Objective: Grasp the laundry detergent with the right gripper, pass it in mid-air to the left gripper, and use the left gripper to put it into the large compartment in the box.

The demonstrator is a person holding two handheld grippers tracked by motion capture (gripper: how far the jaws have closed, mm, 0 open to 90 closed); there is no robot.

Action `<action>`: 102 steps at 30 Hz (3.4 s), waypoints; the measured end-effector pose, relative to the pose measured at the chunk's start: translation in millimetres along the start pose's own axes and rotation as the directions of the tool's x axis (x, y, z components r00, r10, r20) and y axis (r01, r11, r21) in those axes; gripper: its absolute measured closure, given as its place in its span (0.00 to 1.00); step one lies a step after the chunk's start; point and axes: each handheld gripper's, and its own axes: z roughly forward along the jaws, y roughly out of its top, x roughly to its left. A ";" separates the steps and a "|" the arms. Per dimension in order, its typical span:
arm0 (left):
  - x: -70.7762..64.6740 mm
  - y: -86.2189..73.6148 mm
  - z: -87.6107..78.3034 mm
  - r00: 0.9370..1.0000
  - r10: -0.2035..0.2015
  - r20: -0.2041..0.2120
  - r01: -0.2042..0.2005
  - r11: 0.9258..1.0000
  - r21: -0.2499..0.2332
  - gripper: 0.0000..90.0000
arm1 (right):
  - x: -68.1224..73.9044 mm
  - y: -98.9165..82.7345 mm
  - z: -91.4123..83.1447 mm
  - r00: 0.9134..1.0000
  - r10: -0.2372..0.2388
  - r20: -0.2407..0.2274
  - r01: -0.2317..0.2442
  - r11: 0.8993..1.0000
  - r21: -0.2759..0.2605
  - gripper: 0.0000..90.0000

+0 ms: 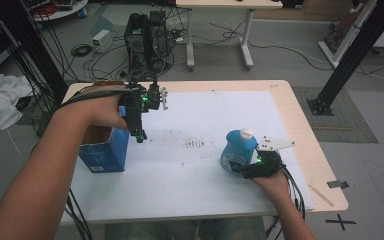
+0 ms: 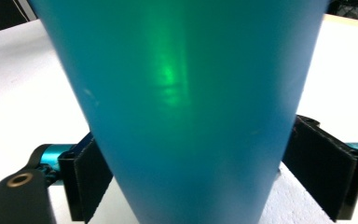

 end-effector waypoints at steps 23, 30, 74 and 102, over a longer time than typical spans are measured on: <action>-0.8 2.8 2.8 1.000 0.007 -0.003 -0.007 1.000 0.003 0.10 | 2.9 1.1 -1.9 1.000 0.013 0.002 -0.013 1.000 -0.018 0.29; -0.1 2.8 2.9 1.000 0.008 -0.006 -0.008 1.000 0.006 0.10 | 3.3 1.4 -2.2 1.000 0.001 -0.009 -0.001 1.000 -0.021 0.35; -12.7 11.5 -3.5 0.999 0.045 -0.001 -0.045 0.999 -0.006 0.10 | 12.8 30.3 -5.6 0.987 -0.160 -0.036 0.157 0.986 -0.061 0.50; -39.4 27.6 -3.3 0.993 0.105 0.045 -0.104 0.994 -0.015 0.10 | 68.3 80.9 50.7 0.876 -0.305 -0.374 0.305 0.951 -0.060 0.50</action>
